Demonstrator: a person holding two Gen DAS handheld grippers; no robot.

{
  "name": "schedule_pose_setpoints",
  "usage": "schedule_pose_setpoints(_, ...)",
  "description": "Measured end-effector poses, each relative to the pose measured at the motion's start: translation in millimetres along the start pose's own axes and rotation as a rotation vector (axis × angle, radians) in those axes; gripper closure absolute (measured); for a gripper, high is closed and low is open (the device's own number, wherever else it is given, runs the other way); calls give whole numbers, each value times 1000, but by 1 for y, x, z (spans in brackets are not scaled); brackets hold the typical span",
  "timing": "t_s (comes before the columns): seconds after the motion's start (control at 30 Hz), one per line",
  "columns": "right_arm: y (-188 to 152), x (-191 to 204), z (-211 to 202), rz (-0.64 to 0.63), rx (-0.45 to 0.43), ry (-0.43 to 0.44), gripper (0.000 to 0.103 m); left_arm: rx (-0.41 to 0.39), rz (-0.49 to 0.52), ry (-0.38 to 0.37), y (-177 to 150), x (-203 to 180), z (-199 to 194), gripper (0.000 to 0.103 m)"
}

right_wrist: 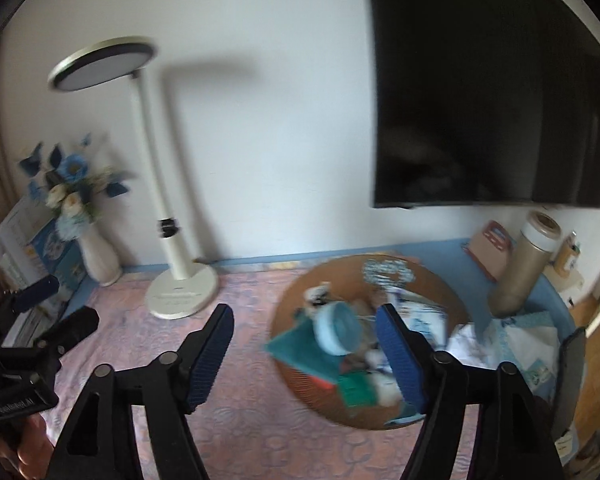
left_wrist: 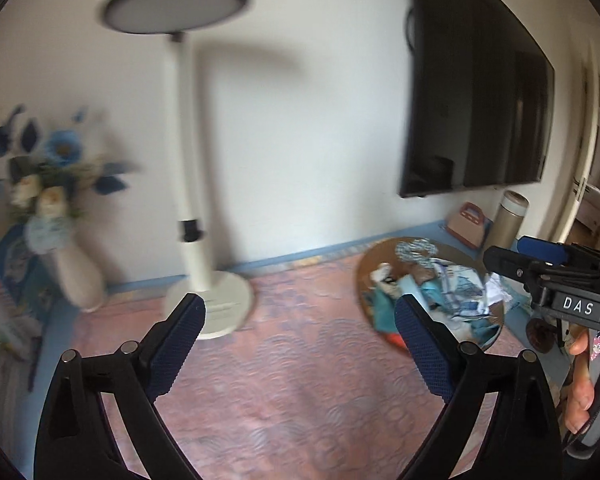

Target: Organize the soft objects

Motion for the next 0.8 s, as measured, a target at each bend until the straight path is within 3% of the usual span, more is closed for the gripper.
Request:
schedule_pose_setpoints(0.13, -22, 59, 7, -88, 7, 12, 19, -1, -23, 32, -19, 46, -35, 4)
schedule_pose_setpoints(0.3, -70, 103, 53, -120, 74, 18, 19, 35, -72, 68, -63, 72, -20, 3)
schedule_pose_setpoints(0.57, -124, 108, 134, -101, 106, -64, 20, 124, -194, 199, -133, 104, 69, 3)
schedule_pose_setpoints(0.63, -130, 106, 146, -107, 118, -91, 20, 143, -198, 230, -143, 107, 83, 3)
schedule_pose_setpoints(0.8, -134, 98, 156, -76, 138, -60, 19, 138, -181, 239, -148, 103, 88, 3)
Point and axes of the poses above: each gripper's, at about its wrist camera, not at the fingertips, and z roughly the way its jaws point, x to its left, y to its top, the point moved 2 cm from there along z, roughly the way its jaws point, and after that the axes turned 14 degrees about x, right-handed, at the moved point
